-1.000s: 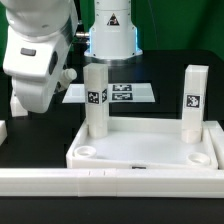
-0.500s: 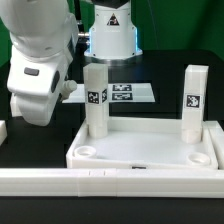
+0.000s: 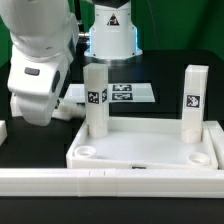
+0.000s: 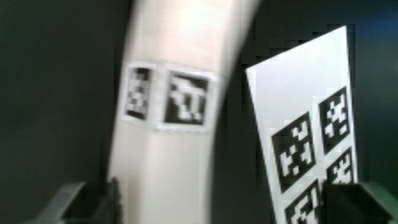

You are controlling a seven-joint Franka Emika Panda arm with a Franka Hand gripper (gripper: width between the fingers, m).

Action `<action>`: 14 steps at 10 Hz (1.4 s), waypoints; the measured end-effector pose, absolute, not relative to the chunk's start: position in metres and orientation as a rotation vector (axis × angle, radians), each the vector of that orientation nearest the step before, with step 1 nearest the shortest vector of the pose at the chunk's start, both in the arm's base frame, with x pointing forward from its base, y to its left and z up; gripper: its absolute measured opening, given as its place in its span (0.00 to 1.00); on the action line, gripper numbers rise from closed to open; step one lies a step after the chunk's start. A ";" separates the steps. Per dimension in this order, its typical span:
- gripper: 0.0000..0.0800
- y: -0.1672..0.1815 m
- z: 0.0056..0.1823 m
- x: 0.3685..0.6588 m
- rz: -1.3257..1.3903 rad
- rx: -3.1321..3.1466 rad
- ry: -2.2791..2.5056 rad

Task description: Assemble desk

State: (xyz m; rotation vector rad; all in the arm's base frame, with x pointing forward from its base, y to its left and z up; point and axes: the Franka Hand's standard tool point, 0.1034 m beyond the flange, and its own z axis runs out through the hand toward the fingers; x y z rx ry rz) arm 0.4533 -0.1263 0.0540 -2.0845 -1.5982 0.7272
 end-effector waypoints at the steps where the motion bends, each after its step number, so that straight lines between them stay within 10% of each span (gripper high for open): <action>1: 0.77 -0.126 0.054 0.453 0.728 -2.084 -1.599; 7: 0.81 -0.138 0.134 0.446 0.818 -2.064 -1.686; 14: 0.81 -0.153 0.158 0.435 0.744 -2.306 -1.545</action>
Offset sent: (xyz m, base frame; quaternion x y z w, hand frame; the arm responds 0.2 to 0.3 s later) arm -0.0179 -0.0109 0.0643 0.0267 -0.0895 -0.0021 0.9956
